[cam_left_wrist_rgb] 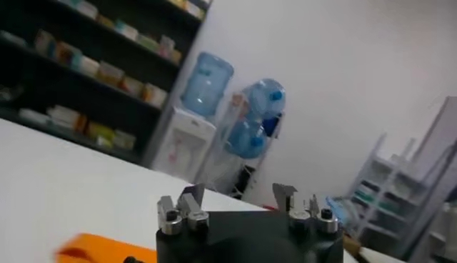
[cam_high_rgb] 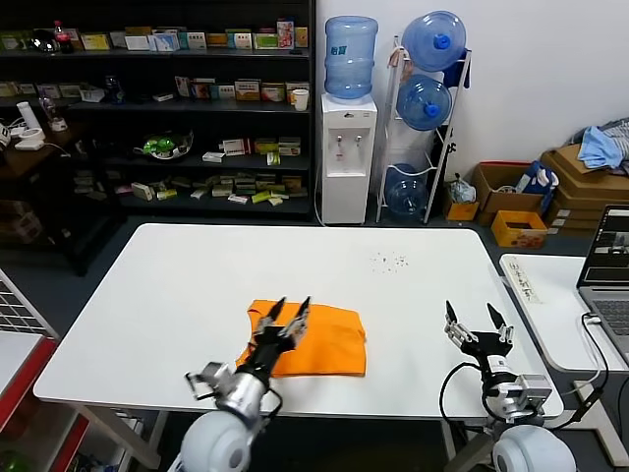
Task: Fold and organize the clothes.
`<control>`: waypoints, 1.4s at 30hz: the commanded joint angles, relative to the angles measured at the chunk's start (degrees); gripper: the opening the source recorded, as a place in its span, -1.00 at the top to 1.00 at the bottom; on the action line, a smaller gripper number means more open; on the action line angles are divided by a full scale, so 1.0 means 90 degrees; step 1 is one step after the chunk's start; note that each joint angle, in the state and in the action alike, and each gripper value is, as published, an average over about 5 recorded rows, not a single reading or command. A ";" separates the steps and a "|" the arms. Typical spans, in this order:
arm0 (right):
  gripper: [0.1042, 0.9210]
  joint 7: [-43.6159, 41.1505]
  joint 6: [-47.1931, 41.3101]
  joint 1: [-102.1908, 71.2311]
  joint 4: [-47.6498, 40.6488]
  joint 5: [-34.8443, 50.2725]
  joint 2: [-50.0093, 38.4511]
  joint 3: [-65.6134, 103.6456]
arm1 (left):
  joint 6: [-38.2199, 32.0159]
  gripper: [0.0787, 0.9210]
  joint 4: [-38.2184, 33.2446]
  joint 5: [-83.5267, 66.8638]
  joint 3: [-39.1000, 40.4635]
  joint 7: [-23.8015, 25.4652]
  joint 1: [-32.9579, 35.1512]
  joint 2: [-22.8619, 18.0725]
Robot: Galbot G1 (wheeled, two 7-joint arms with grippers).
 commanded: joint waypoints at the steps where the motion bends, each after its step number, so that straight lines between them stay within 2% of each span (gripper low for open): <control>1: -0.76 -0.1054 0.1234 -0.0361 -0.0321 -0.0942 0.0315 0.0008 | -0.2856 -0.51 0.0772 0.1326 -0.2933 0.1967 0.2468 0.0213; 6: -0.76 -0.1056 0.1469 -0.0389 -0.0366 -0.1056 0.0543 -0.0047 | -0.3244 -0.74 0.0835 0.1332 -0.2841 0.2015 0.2472 -0.0310; 11: -0.76 -0.1127 0.1749 -0.0510 -0.0274 -0.1353 0.0759 -0.0076 | -0.3417 -0.77 0.0750 0.1425 -0.2638 0.2016 0.2351 -0.0535; 18: -0.76 -0.1130 0.1934 -0.0564 -0.0301 -0.1476 0.0943 -0.0069 | -0.3524 -0.77 0.0797 0.1565 -0.2680 0.2019 0.2173 -0.0533; 42: -0.76 -0.1068 0.1682 -0.0534 -0.0368 -0.1392 0.0943 -0.0006 | -0.3583 -0.77 0.0743 0.1467 -0.2583 0.2025 0.2201 -0.0534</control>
